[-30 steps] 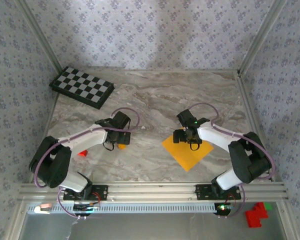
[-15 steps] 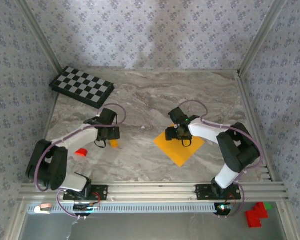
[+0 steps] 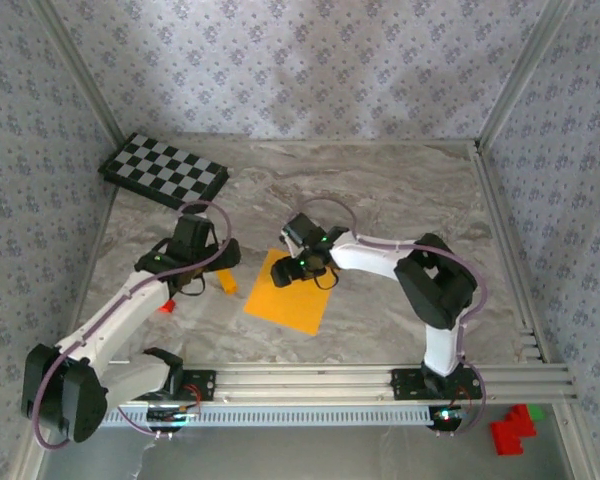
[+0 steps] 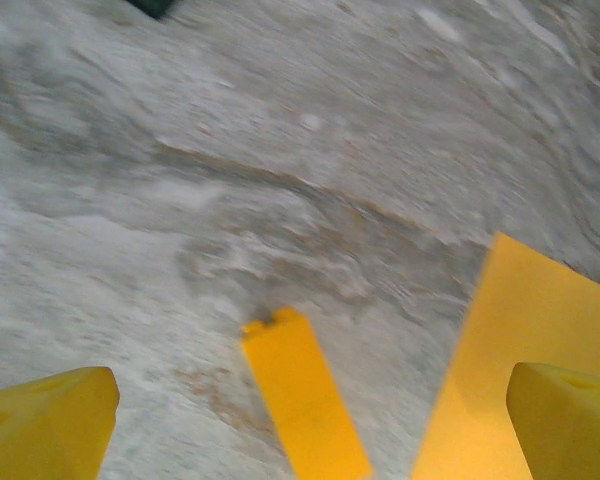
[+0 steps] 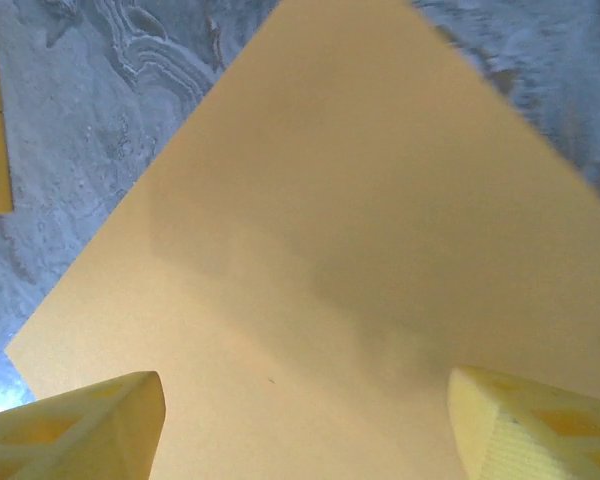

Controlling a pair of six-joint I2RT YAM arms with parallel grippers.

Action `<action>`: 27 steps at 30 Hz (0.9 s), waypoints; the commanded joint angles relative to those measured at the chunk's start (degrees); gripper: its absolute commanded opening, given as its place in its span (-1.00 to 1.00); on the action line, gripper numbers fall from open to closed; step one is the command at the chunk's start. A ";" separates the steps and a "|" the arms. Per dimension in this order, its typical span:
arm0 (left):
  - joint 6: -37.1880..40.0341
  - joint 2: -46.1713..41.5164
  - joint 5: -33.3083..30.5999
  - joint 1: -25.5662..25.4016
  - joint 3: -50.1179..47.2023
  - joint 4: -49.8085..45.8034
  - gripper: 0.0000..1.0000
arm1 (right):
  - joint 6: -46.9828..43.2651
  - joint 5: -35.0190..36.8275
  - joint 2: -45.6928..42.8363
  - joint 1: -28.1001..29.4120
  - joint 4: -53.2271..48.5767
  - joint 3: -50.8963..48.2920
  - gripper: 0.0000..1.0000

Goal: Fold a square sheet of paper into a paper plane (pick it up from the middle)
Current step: Move the distractor to the middle-left of the table, then first fold the square sheet of paper in half at the center of the table.

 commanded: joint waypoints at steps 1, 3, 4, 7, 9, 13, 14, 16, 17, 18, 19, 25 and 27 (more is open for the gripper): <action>-1.84 1.27 3.62 -5.89 2.29 -4.07 0.99 | 1.24 -4.01 -9.50 -8.12 0.25 -5.74 0.58; -3.34 4.16 3.09 -10.64 3.94 -5.50 0.99 | 1.10 -4.88 -14.17 -13.90 0.33 -8.87 0.61; -4.13 6.01 3.15 -12.90 4.73 -6.06 0.99 | 0.71 -4.70 -16.32 -16.97 -1.05 -9.78 0.63; -6.84 12.29 3.49 -17.91 7.33 -7.66 0.99 | -1.73 -2.18 -21.43 -24.88 -5.71 -11.27 0.70; -7.06 16.18 4.34 -20.49 9.81 -8.94 0.99 | -3.97 1.09 -23.84 -27.95 -8.46 -11.68 0.74; -4.49 25.28 5.09 -22.77 16.28 -14.69 0.99 | -6.96 5.33 -26.67 -31.15 -11.37 -12.60 0.81; -4.17 27.39 5.51 -22.78 17.69 -15.67 0.99 | -7.23 5.05 -27.10 -31.70 -11.15 -13.23 0.83; -3.97 31.04 6.17 -22.98 20.17 -17.35 0.99 | -8.01 5.29 -27.72 -32.20 -10.12 -14.32 0.86; -3.89 32.81 6.70 -23.17 21.46 -17.99 0.99 | -8.13 6.19 -27.93 -32.27 -9.70 -14.67 0.88; -3.96 34.24 7.17 -23.22 22.41 -18.48 0.99 | -8.28 6.71 -28.13 -32.10 -9.70 -14.93 0.91; -4.26 35.89 7.35 -23.39 23.68 -19.34 0.99 | -8.54 7.25 -28.40 -32.19 -9.70 -15.38 0.94; -5.13 43.79 8.64 -25.50 30.04 -22.73 0.99 | -9.00 8.01 -30.54 -32.72 -8.50 -17.27 0.96; -5.20 45.04 9.53 -25.68 30.90 -23.05 0.99 | -9.00 8.34 -31.21 -32.71 -8.21 -17.45 0.97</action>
